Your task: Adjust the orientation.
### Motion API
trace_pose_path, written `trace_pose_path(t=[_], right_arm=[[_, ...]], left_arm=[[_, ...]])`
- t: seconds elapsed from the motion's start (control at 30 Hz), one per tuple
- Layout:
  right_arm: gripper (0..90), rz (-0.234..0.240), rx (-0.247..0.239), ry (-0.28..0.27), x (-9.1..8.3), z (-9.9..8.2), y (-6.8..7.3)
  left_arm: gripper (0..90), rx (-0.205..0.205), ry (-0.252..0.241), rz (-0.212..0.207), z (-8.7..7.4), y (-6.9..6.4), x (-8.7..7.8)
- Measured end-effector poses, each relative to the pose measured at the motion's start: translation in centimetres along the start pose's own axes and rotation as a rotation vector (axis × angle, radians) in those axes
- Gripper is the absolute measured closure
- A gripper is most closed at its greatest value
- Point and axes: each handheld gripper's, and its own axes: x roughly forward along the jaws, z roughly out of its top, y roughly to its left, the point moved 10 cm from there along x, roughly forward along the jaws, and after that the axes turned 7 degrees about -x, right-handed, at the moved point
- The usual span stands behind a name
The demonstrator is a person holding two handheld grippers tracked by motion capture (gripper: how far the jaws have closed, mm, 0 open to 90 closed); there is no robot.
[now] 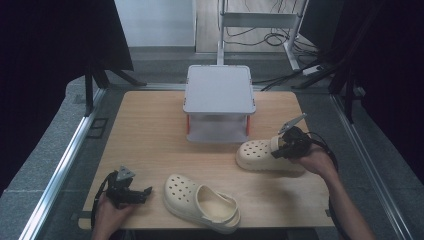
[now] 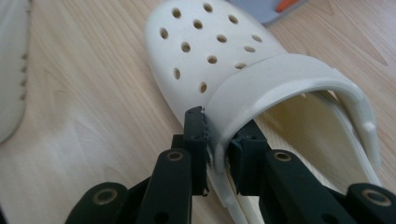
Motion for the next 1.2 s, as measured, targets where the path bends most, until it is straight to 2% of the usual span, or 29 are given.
trace_pose_path(t=[0.23,0.43,0.57,0.77,0.83,0.87,0.9,0.93,1.2], right_arm=[[78.9,-0.008,0.020,-0.050,-1.5,1.6,1.3],[79.0,-0.038,0.037,-0.085,-2.6,3.9,2.7],[79.0,-0.046,0.045,-0.102,-2.6,5.8,3.9],[78.9,-0.049,0.026,-0.118,-1.3,9.2,6.2],[78.9,-0.046,0.015,-0.116,-0.1,10.9,7.3],[78.9,-0.046,0.015,-0.116,-0.1,10.9,7.3],[78.9,-0.046,0.009,-0.114,0.9,11.9,8.0],[78.9,-0.046,0.009,-0.114,0.9,11.9,8.0],[78.9,-0.052,-0.006,-0.099,4.7,14.7,10.7]], left_arm=[[0.0,0.000,0.000,0.000,0.0,0.0,0.0],[0.0,0.000,-0.001,0.000,0.0,0.0,0.0],[0.0,0.000,-0.001,0.000,0.0,0.0,0.0],[0.0,0.001,-0.002,0.000,0.1,0.0,0.0],[0.0,0.001,-0.002,0.000,0.0,0.0,0.0],[0.0,0.000,-0.002,0.000,0.0,0.0,0.0],[0.0,0.000,-0.001,0.000,0.0,0.0,0.0],[0.0,0.000,-0.001,0.000,0.0,0.0,0.0],[0.0,0.001,-0.001,0.000,0.0,0.0,0.0]])
